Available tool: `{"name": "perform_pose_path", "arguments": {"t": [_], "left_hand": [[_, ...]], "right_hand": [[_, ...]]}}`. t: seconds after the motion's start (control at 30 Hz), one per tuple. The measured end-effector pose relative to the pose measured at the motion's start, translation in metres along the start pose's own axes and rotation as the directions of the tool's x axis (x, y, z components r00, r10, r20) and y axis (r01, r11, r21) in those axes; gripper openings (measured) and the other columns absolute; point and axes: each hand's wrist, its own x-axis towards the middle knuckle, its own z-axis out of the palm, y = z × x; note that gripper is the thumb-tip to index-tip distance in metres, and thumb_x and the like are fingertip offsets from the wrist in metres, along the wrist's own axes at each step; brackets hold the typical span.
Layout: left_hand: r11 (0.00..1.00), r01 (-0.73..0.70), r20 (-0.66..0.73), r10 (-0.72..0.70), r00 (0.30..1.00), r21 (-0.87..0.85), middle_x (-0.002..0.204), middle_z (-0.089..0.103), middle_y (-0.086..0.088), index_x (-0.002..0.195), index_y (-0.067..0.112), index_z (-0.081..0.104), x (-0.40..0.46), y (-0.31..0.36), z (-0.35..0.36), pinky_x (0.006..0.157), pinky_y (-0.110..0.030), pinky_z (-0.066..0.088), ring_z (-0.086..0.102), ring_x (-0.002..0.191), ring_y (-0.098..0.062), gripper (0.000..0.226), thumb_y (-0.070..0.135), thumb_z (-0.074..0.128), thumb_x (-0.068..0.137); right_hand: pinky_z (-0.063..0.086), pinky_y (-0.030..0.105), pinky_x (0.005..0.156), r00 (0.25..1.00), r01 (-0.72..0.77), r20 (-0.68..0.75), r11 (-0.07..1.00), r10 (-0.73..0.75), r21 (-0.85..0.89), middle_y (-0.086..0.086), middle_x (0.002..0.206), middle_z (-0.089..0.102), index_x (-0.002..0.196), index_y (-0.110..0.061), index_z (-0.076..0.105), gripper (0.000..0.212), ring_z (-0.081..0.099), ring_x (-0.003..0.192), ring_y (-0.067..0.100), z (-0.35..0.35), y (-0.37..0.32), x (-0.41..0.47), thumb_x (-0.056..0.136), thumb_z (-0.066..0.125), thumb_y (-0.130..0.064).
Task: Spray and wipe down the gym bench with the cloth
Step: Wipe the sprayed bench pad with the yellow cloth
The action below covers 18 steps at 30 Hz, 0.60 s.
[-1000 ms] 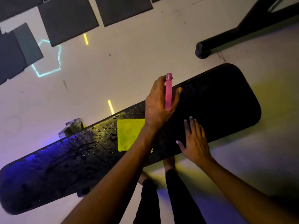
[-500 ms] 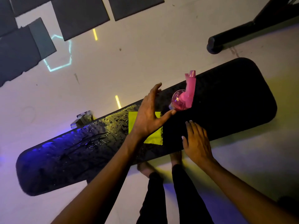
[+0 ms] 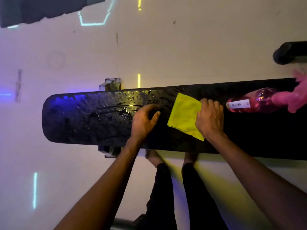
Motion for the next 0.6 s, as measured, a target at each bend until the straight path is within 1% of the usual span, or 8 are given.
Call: {"name": "perform_pose_path", "arguments": {"t": [0.07, 0.13, 0.2, 0.27, 0.37, 0.47, 0.53, 0.6], "left_hand": [[0.998, 0.048, -0.010, -0.048, 0.999, -0.036, 0.113, 0.076, -0.003, 0.118, 0.013, 0.074, -0.004, -0.013, -0.009, 0.090, -0.041, 0.058, 0.072, 0.099, -0.018, 0.024, 0.020, 0.069, 0.095], [0.991, 0.092, -0.003, -0.093, 0.996, -0.093, 0.113, 0.077, -0.002, 0.117, 0.012, 0.074, -0.011, -0.022, -0.019, 0.093, -0.039, 0.058, 0.072, 0.101, -0.016, 0.023, 0.018, 0.069, 0.096], [0.976, 0.137, 0.031, -0.134, 0.991, -0.167, 0.113, 0.077, -0.001, 0.116, 0.014, 0.075, -0.018, -0.029, -0.029, 0.095, -0.037, 0.058, 0.071, 0.102, -0.013, 0.022, 0.018, 0.068, 0.096], [0.922, 0.224, 0.104, -0.201, 0.974, -0.315, 0.108, 0.077, -0.004, 0.114, 0.014, 0.075, -0.027, -0.030, -0.037, 0.089, -0.036, 0.061, 0.073, 0.096, -0.016, 0.019, 0.018, 0.065, 0.098], [0.663, 0.387, 0.256, -0.291, 0.922, -0.641, 0.098, 0.073, -0.014, 0.115, 0.000, 0.071, -0.038, -0.027, -0.051, 0.072, -0.028, 0.061, 0.072, 0.080, -0.022, 0.025, 0.017, 0.057, 0.103], [0.377, 0.483, 0.350, -0.369, 0.861, -0.791, 0.089, 0.071, -0.015, 0.106, 0.002, 0.070, -0.045, -0.028, -0.073, 0.068, -0.028, 0.062, 0.071, 0.072, -0.020, 0.029, 0.027, 0.056, 0.104], [0.319, 0.496, 0.337, -0.440, 0.832, -0.807, 0.086, 0.069, -0.016, 0.100, 0.004, 0.069, -0.049, -0.038, -0.091, 0.064, -0.027, 0.062, 0.069, 0.067, -0.018, 0.024, 0.027, 0.061, 0.102], [0.325, 0.501, 0.304, -0.499, 0.811, -0.802, 0.088, 0.067, -0.019, 0.097, 0.003, 0.066, -0.054, -0.054, -0.107, 0.059, -0.023, 0.060, 0.068, 0.059, -0.013, 0.014, 0.016, 0.061, 0.101]], "right_hand": [[0.041, 0.050, 0.093, 1.000, 0.020, 0.024, 0.999, -0.021, 0.034, 0.023, 0.117, 0.061, 0.118, -0.005, 0.063, 0.029, 0.053, 0.112, 0.044, -0.006, -0.010, 0.003, 0.091, 0.065, -0.015], [0.046, 0.050, 0.090, 0.996, 0.053, 0.056, 0.984, -0.064, 0.168, 0.024, 0.114, 0.060, 0.113, -0.004, 0.067, 0.027, 0.057, 0.109, 0.046, -0.016, -0.023, 0.002, 0.088, 0.069, -0.014], [0.050, 0.047, 0.084, 0.990, 0.089, 0.085, 0.958, -0.116, 0.272, 0.020, 0.111, 0.062, 0.110, -0.008, 0.069, 0.025, 0.062, 0.104, 0.045, -0.030, -0.044, -0.003, 0.088, 0.072, -0.017], [0.052, 0.043, 0.079, 0.984, 0.112, 0.098, 0.941, -0.150, 0.319, 0.016, 0.105, 0.070, 0.106, -0.016, 0.069, 0.021, 0.066, 0.099, 0.043, -0.042, -0.069, -0.012, 0.086, 0.075, -0.022], [0.053, 0.039, 0.072, 0.968, 0.167, 0.110, 0.908, -0.225, 0.384, 0.009, 0.093, 0.075, 0.106, -0.023, 0.069, 0.022, 0.070, 0.088, 0.038, -0.056, -0.112, -0.028, 0.086, 0.077, -0.025], [0.056, 0.037, 0.075, 0.912, 0.285, 0.149, 0.850, -0.383, 0.443, 0.002, 0.095, 0.076, 0.111, -0.027, 0.072, 0.027, 0.070, 0.087, 0.029, -0.062, -0.155, -0.043, 0.086, 0.077, -0.019], [0.057, 0.038, 0.084, 0.870, 0.334, 0.190, 0.827, -0.455, 0.453, 0.004, 0.106, 0.076, 0.119, -0.024, 0.072, 0.035, 0.070, 0.096, 0.027, -0.061, -0.177, -0.051, 0.086, 0.077, -0.014], [0.055, 0.033, 0.085, 0.843, 0.340, 0.236, 0.820, -0.483, 0.460, 0.003, 0.114, 0.075, 0.125, -0.025, 0.071, 0.043, 0.069, 0.096, 0.022, -0.058, -0.197, -0.055, 0.085, 0.077, -0.010]]}}
